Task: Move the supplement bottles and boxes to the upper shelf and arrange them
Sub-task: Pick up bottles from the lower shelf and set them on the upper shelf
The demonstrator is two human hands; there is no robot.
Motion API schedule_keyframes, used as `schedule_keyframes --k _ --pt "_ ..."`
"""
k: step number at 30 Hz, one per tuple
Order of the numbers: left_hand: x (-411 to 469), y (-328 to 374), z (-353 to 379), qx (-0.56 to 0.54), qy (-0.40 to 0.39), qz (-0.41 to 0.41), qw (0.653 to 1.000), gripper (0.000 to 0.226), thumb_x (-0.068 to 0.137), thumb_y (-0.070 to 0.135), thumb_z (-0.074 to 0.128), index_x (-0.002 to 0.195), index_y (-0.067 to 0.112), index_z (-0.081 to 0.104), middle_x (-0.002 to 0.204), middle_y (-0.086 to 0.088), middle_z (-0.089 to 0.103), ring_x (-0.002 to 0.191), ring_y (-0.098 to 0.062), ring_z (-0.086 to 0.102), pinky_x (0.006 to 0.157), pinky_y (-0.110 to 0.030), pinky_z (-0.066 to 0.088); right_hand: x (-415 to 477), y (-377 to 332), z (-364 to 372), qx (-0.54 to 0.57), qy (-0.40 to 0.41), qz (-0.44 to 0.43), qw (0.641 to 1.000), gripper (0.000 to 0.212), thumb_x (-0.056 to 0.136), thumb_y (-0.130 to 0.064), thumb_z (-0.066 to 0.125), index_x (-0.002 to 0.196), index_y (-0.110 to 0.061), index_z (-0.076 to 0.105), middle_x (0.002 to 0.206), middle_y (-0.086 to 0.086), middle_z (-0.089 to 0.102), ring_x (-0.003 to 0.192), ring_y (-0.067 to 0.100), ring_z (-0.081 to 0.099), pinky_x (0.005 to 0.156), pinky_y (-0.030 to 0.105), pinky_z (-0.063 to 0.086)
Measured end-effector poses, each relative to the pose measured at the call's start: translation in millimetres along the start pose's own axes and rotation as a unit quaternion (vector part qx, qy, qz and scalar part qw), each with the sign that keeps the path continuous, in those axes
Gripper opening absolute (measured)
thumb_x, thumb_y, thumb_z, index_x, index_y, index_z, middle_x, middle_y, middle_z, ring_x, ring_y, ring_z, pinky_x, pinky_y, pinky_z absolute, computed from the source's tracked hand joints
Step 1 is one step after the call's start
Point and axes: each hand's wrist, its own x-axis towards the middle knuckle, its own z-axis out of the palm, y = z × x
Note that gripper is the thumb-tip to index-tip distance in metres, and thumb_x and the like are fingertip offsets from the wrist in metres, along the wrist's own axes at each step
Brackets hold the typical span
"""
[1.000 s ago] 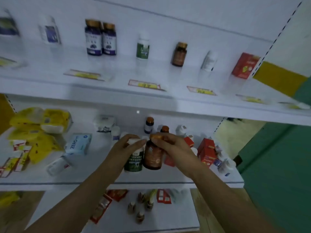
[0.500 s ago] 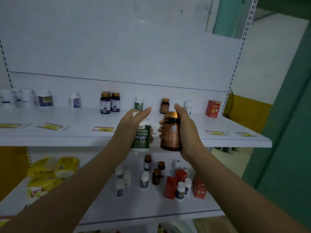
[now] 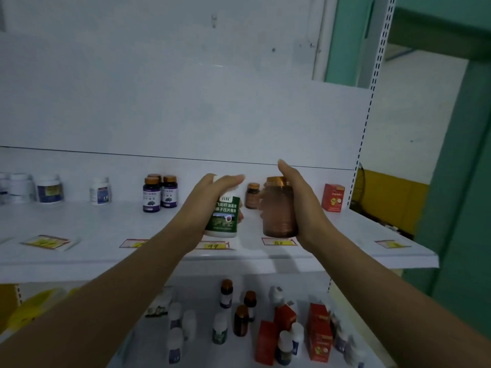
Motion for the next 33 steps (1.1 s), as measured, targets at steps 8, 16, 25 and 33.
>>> schedule_keyframes --k 8,16,25,33 --pt "105 -45 6 0.084 0.048 -0.037 0.995 0.026 0.084 0.023 0.066 0.105 0.011 0.054 0.091 -0.008 0.065 0.084 -0.024 0.065 0.086 -0.04 0.053 111 44 -58 -0.083 -0.015 0.013 0.996 0.031 0.085 -0.032 0.065 0.108 -0.013 0.057 0.085 0.001 0.07 0.071 0.014 0.069 0.064 0.026 0.056" --pt "201 -71 7 0.248 0.085 -0.062 0.963 0.047 0.078 0.022 0.073 0.12 0.011 0.056 0.112 -0.007 0.06 0.105 -0.025 0.055 0.086 -0.037 0.045 213 84 -103 -0.19 -0.038 0.031 0.981 0.038 0.084 -0.037 0.066 0.114 -0.014 0.058 0.11 0.005 0.065 0.101 0.02 0.064 0.091 0.036 0.053" --pt "270 -109 1 0.362 0.105 -0.061 0.924 0.035 0.075 0.016 0.076 0.105 0.009 0.057 0.104 -0.007 0.059 0.098 -0.023 0.056 0.078 -0.032 0.047 278 120 -121 -0.261 -0.027 0.057 0.963 0.035 0.082 -0.035 0.07 0.111 -0.019 0.059 0.1 -0.005 0.063 0.099 0.015 0.058 0.079 0.025 0.048" --pt "305 -127 -18 0.431 0.112 -0.035 0.895 0.038 0.073 0.017 0.078 0.101 0.009 0.053 0.105 -0.008 0.057 0.097 -0.023 0.054 0.078 -0.033 0.047 307 137 -127 -0.28 0.008 0.066 0.958 0.047 0.077 -0.029 0.076 0.118 -0.013 0.057 0.109 0.002 0.062 0.102 0.018 0.059 0.075 0.024 0.048"
